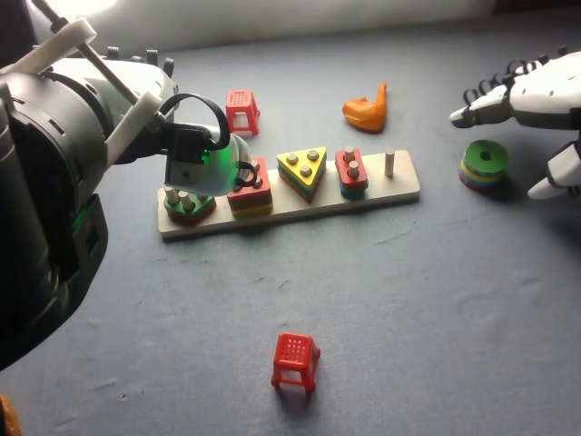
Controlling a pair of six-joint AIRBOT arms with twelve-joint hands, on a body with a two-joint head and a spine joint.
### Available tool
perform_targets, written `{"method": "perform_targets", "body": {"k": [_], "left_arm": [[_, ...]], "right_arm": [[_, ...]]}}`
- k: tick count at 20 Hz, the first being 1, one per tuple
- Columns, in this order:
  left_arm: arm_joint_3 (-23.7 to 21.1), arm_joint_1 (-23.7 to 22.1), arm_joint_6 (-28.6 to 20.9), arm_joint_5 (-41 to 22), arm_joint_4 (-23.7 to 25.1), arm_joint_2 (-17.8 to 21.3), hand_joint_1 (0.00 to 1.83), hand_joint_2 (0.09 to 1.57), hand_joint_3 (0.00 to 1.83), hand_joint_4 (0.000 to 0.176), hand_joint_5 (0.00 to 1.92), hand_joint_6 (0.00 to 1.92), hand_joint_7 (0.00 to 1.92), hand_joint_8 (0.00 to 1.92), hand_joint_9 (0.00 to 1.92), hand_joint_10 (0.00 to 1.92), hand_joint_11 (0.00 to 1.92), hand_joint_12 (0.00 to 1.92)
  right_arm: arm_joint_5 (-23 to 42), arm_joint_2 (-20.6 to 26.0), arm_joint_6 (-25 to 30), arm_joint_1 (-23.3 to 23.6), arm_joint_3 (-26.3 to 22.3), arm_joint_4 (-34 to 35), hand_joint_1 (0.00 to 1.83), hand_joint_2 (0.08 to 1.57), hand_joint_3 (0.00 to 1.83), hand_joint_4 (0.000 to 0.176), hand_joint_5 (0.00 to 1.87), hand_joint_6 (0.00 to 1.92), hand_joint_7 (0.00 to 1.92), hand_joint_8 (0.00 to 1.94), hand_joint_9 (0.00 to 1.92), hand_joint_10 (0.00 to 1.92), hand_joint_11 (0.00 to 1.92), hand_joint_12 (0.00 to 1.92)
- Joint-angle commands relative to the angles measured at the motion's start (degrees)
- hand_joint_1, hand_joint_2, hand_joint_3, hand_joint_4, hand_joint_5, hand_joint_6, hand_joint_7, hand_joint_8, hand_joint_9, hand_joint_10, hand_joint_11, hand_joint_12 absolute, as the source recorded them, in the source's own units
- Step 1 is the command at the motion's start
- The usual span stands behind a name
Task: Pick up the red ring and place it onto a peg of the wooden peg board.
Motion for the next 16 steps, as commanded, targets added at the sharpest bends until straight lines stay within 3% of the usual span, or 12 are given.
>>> {"method": "perform_targets", "body": {"k": [1,6,10,12,16], "left_arm": [[-0.05,-0.12,0.14,0.35,5.81,0.01,0.0,1.35,0.0,0.0,0.11,0.0,0.11,0.0,0.12,0.0,0.0,0.36],[-0.07,-0.07,0.14,0.35,5.81,0.01,0.0,1.35,0.0,0.0,0.1,0.0,0.12,0.0,0.12,0.0,0.0,0.39],[-0.08,0.03,0.14,0.35,5.81,0.0,0.0,1.35,0.0,0.0,0.13,0.0,0.15,0.01,0.17,0.01,0.0,0.54],[-0.08,0.03,0.14,0.34,5.81,-0.01,0.0,1.35,0.0,0.0,0.11,0.0,0.13,0.01,0.15,0.01,0.0,0.46],[-0.08,0.03,0.14,0.34,5.81,-0.02,0.0,1.35,0.0,0.0,0.12,0.0,0.15,0.0,0.17,0.01,0.0,0.52]], "right_arm": [[6.13,0.29,-0.12,0.29,0.42,0.15,1.26,0.98,0.0,0.0,0.23,0.0,0.23,0.01,0.22,0.01,0.0,0.89],[6.75,-1.12,-0.43,-0.4,1.4,0.15,1.28,0.98,0.0,0.0,0.26,0.01,0.26,0.01,0.25,0.02,0.0,0.96],[7.17,-2.37,-0.43,-0.88,2.91,0.15,1.31,0.99,0.0,0.0,0.43,0.01,0.47,0.01,0.45,0.02,0.0,1.18],[7.58,-3.29,-0.43,-1.28,3.98,0.15,1.32,0.99,0.0,0.0,0.47,0.02,0.51,0.02,0.5,0.04,0.04,1.2],[8.35,-4.14,-0.43,-1.71,4.54,0.15,1.33,0.99,0.0,0.0,0.6,0.02,0.66,0.02,0.64,0.04,0.19,1.16]]}}
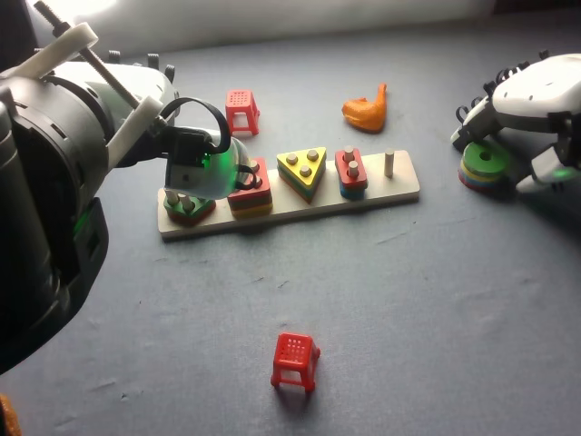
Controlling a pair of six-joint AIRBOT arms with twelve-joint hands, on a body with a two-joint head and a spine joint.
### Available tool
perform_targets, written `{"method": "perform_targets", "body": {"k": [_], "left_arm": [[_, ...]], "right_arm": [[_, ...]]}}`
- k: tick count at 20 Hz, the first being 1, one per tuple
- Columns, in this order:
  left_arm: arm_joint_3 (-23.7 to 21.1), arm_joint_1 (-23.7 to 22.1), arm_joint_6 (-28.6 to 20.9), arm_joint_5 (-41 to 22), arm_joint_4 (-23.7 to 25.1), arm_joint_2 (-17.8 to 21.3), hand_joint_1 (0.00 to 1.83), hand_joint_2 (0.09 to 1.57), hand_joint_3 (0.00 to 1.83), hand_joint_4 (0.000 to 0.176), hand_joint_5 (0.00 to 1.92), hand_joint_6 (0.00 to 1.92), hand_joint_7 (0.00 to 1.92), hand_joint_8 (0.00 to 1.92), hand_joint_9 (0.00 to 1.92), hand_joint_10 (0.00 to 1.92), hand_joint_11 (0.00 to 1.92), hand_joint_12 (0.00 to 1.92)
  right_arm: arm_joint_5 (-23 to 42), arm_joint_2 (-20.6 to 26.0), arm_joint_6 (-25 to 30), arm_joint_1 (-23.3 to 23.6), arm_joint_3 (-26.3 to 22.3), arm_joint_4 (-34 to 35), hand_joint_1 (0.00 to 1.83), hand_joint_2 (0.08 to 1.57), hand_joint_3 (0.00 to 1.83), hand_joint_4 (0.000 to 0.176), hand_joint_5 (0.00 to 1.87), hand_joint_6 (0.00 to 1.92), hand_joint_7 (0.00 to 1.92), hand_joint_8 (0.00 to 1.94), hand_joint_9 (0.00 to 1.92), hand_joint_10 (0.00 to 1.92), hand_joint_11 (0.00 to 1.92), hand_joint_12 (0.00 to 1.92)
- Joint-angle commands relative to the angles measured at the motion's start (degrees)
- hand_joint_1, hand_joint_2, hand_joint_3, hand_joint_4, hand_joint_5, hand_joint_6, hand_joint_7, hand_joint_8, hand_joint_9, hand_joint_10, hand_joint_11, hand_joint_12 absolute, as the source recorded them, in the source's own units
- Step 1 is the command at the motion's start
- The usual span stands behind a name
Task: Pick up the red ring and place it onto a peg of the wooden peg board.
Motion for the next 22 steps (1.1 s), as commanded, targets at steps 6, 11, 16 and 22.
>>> {"method": "perform_targets", "body": {"k": [6,11,16,22], "left_arm": [[-0.06,-0.39,0.18,0.36,5.79,-0.01,0.0,1.36,0.0,0.0,0.15,0.01,0.17,0.01,0.19,0.01,0.0,0.58],[-0.04,-0.4,0.18,0.36,5.78,-0.01,0.0,1.37,0.0,0.0,0.15,0.01,0.18,0.01,0.19,0.01,0.0,0.55],[0.0,-0.42,0.18,0.37,5.77,-0.01,0.0,1.37,0.0,0.0,0.14,0.0,0.18,0.01,0.19,0.01,0.0,0.51],[0.02,-0.46,0.18,0.37,5.78,-0.01,0.0,1.36,0.0,0.0,0.15,0.01,0.19,0.01,0.21,0.01,0.0,0.57]], "right_arm": [[5.53,-0.38,-0.01,0.16,0.34,0.16,1.2,1.12,0.0,0.0,0.96,0.79,1.01,0.01,0.96,0.05,0.59,1.06],[5.5,-0.45,0.0,0.14,0.34,0.17,1.23,1.1,0.0,0.008,1.02,0.99,1.02,0.86,1.21,0.07,0.8,1.02],[5.51,-0.38,-0.03,0.16,0.42,0.16,1.22,1.11,0.0,0.014,1.0,1.01,1.02,0.87,1.21,0.04,0.8,1.03],[5.78,-0.36,-0.23,0.19,1.06,0.16,1.23,1.1,0.0,0.018,1.01,0.99,1.04,0.84,1.22,0.02,0.81,1.02]]}}
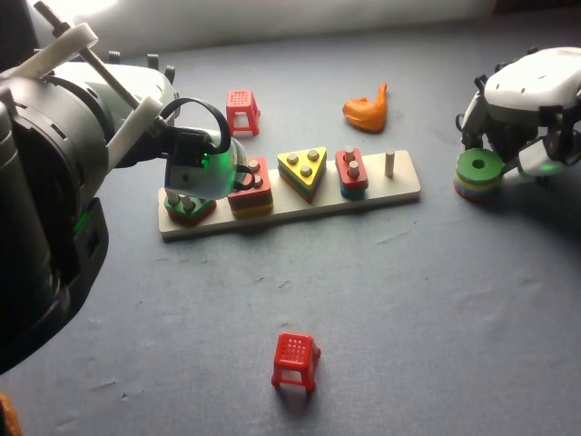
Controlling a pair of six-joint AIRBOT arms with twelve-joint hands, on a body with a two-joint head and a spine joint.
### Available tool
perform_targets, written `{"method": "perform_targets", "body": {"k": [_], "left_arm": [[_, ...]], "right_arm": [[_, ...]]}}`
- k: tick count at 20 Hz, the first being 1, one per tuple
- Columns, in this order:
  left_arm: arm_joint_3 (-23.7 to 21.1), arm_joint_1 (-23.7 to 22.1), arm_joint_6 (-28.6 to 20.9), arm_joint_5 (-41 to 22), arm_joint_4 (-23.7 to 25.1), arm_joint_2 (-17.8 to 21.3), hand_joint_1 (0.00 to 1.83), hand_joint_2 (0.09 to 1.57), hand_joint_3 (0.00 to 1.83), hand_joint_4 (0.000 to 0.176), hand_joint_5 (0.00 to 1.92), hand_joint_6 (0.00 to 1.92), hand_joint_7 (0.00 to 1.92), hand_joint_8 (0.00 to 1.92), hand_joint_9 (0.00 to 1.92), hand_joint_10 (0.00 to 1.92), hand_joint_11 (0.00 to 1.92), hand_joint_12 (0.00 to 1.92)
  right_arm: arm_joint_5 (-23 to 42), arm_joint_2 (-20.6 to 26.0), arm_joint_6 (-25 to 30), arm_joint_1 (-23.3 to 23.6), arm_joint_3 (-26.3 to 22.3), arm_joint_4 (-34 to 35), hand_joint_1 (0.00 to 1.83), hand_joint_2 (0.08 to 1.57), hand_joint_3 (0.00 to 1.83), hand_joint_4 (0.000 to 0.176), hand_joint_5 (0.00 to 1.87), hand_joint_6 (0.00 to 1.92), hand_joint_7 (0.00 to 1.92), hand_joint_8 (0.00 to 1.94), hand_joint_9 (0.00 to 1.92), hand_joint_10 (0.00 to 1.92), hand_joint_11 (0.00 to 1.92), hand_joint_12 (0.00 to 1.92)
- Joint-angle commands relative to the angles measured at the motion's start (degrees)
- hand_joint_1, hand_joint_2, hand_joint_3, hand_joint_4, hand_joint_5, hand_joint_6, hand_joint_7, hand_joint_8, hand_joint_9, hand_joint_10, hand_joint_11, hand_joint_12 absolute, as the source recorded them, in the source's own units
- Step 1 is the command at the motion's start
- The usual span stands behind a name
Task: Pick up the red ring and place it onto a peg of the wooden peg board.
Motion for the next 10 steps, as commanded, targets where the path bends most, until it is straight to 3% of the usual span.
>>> {"method": "perform_targets", "body": {"k": [1,4,5,6,7,8,9,10], "left_arm": [[0.02,-0.46,0.18,0.35,5.78,-0.01,0.0,1.36,0.0,0.0,0.14,0.0,0.19,0.01,0.21,0.01,0.0,0.58],[0.03,-0.46,0.18,0.35,5.78,-0.01,0.0,1.37,0.0,0.0,0.15,0.0,0.19,0.01,0.21,0.01,0.0,0.58],[0.03,-0.46,0.18,0.35,5.78,-0.01,0.0,1.37,0.0,0.0,0.16,0.01,0.2,0.01,0.22,0.01,0.0,0.59],[0.03,-0.46,0.18,0.35,5.78,-0.01,0.0,1.37,0.0,0.0,0.13,0.0,0.17,0.0,0.19,0.0,0.0,0.53],[0.04,-0.46,0.18,0.35,5.78,-0.01,0.0,1.37,0.0,0.0,0.13,0.0,0.17,0.0,0.19,0.0,0.0,0.53],[0.04,-0.47,0.19,0.35,5.78,-0.01,0.0,1.37,0.0,0.0,0.13,0.0,0.17,0.0,0.2,0.0,0.0,0.53],[0.04,-0.47,0.19,0.35,5.78,-0.01,0.0,1.37,0.0,0.0,0.16,0.01,0.2,0.01,0.22,0.01,0.0,0.57],[0.04,-0.47,0.19,0.35,5.78,-0.01,0.0,1.37,0.0,0.0,0.13,0.0,0.17,0.01,0.19,0.01,0.0,0.49]], "right_arm": [[3.74,0.34,-0.21,0.21,0.4,-0.06,1.22,1.11,0.0,0.018,0.99,1.02,1.02,0.87,1.21,0.02,0.8,1.03],[3.74,0.53,-0.21,0.18,0.85,-0.06,1.23,1.11,0.0,0.015,1.0,1.01,1.02,0.87,1.21,0.01,0.78,1.02],[3.74,0.63,-0.21,0.16,0.85,-0.06,1.22,1.11,0.0,0.021,0.99,1.01,1.03,0.87,1.2,0.01,0.78,1.01],[3.74,0.81,-0.21,0.12,0.85,-0.06,1.17,1.09,0.0,0.0,0.65,0.51,0.74,0.44,0.86,0.0,0.42,1.06],[3.74,0.94,-0.21,0.12,0.85,-0.06,1.17,1.09,0.0,0.0,0.65,0.51,0.74,0.44,0.86,0.0,0.42,1.06],[3.75,1.02,-0.21,0.24,0.86,-0.06,1.19,1.04,0.0,0.0,0.61,0.21,0.7,0.17,0.75,0.0,0.28,1.12],[3.75,1.12,-0.22,0.61,0.86,-0.06,1.22,1.0,0.0,0.0,0.55,0.05,0.6,0.01,0.59,0.0,0.14,1.14],[3.75,1.21,-0.22,1.12,0.85,-0.05,1.22,1.02,0.0,0.0,0.52,0.02,0.54,0.0,0.53,0.0,0.08,1.15]]}}
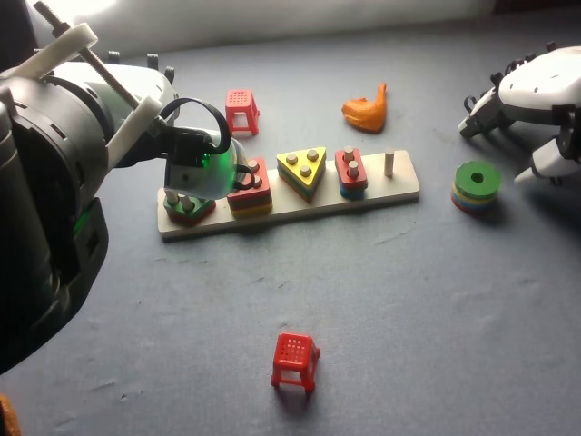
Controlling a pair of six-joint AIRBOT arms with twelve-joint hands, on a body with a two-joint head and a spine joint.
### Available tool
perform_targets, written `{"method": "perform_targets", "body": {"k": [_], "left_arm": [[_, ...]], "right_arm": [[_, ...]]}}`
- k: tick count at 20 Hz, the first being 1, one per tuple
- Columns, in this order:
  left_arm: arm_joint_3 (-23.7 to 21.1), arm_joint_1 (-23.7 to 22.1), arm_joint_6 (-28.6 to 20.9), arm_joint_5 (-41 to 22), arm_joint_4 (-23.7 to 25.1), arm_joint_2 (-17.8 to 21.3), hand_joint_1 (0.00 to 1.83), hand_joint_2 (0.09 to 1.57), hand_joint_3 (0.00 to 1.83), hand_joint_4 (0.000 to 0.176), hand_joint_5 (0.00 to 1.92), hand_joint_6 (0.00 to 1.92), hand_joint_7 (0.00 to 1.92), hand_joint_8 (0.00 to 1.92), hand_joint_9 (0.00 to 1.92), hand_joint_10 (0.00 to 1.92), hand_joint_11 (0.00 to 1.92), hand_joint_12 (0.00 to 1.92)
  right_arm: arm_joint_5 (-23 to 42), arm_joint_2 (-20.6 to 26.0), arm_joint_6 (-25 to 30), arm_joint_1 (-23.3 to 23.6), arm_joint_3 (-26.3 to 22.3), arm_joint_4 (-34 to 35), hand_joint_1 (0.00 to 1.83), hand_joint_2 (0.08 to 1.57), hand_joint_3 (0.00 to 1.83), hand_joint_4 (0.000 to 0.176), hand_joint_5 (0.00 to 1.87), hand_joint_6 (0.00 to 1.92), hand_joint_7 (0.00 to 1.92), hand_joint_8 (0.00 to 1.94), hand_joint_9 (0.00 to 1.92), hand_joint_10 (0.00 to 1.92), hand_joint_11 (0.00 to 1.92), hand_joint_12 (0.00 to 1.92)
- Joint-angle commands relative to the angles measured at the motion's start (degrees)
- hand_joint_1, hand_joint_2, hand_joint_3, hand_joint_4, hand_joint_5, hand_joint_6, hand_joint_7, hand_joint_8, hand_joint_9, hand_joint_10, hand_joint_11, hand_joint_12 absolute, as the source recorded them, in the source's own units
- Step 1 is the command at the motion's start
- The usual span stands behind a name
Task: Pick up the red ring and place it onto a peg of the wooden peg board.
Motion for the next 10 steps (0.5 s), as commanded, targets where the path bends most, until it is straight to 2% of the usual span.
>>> {"method": "perform_targets", "body": {"k": [1,3,4,5,7,9,10], "left_arm": [[0.04,-0.48,0.19,0.35,5.78,-0.01,0.0,1.37,0.0,0.0,0.13,0.0,0.17,0.01,0.19,0.01,0.0,0.49],[0.07,-0.54,0.19,0.35,5.78,-0.01,0.0,1.36,0.0,0.0,0.15,0.01,0.18,0.01,0.2,0.01,0.0,0.54],[0.07,-0.54,0.19,0.35,5.78,-0.01,0.0,1.37,0.0,0.0,0.14,0.0,0.18,0.0,0.2,0.0,0.0,0.52],[0.07,-0.54,0.2,0.35,5.78,-0.01,0.0,1.36,0.0,0.0,0.15,0.01,0.2,0.01,0.22,0.01,0.0,0.59],[0.07,-0.54,0.2,0.35,5.78,-0.01,0.0,1.36,0.0,0.0,0.14,0.0,0.18,0.0,0.2,0.0,0.0,0.57],[0.07,-0.54,0.2,0.35,5.78,-0.01,0.0,1.37,0.0,0.0,0.14,0.0,0.19,0.0,0.21,0.0,0.0,0.59],[0.07,-0.54,0.2,0.35,5.78,-0.01,0.0,1.37,0.0,0.0,0.11,0.0,0.15,0.01,0.17,0.0,0.0,0.48]], "right_arm": [[5.5,0.66,-0.04,1.29,0.24,0.26,1.22,1.02,0.0,0.0,0.52,0.02,0.54,0.0,0.53,0.0,0.08,1.15],[3.41,1.0,-0.04,2.92,0.2,2.16,1.2,1.0,0.0,0.0,0.35,0.0,0.4,0.0,0.39,0.0,0.0,1.14],[2.12,1.43,-0.03,3.77,-0.13,3.3,1.21,1.02,0.0,0.0,0.33,0.0,0.37,0.0,0.35,0.0,0.0,1.07],[1.72,1.84,-0.03,4.28,-0.63,3.8,1.19,1.02,0.0,0.0,0.28,0.0,0.32,0.0,0.31,0.0,0.0,0.98],[1.68,3.54,-0.03,5.49,-3.51,3.93,1.21,1.01,0.0,0.0,0.23,0.0,0.25,0.0,0.25,0.0,0.0,0.85],[1.04,4.47,-0.05,6.04,-6.0,3.91,1.21,1.0,0.0,0.0,0.24,0.0,0.25,0.0,0.26,0.0,0.0,0.89],[-0.07,4.55,-0.05,6.38,-6.8,3.91,1.2,0.99,0.0,0.0,0.25,0.01,0.27,0.01,0.26,0.0,0.0,0.89]]}}
